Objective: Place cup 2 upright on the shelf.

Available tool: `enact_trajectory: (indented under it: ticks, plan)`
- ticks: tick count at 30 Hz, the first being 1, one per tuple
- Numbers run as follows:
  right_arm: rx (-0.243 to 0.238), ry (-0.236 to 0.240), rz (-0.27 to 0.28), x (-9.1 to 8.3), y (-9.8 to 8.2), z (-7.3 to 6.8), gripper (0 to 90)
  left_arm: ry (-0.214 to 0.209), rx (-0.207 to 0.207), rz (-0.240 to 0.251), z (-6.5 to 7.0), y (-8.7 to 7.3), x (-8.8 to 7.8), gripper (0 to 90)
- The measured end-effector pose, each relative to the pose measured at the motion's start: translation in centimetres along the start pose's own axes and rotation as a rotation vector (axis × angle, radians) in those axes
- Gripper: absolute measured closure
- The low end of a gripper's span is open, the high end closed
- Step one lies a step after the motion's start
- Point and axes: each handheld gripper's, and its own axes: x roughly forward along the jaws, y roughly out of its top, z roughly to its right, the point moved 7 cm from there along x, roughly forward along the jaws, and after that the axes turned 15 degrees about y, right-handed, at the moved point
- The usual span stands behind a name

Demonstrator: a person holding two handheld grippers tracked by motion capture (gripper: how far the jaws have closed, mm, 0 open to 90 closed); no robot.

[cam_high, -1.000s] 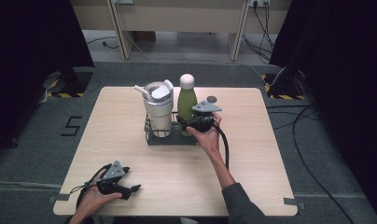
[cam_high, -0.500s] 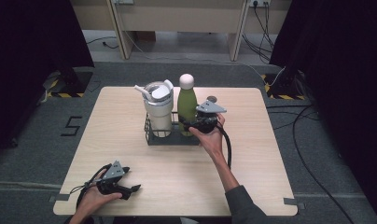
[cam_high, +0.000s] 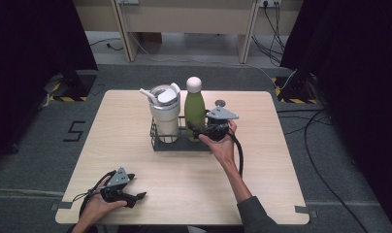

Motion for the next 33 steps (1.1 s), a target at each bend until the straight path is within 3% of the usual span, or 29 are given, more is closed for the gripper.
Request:
enact_trajectory:
  ticks: [33]
  plan:
    - [0.034,0.0,0.012,-3.4,-1.1,-0.8,15.5,-0.001,0.001,0.0,0.0,0.0,0.0,14.5]
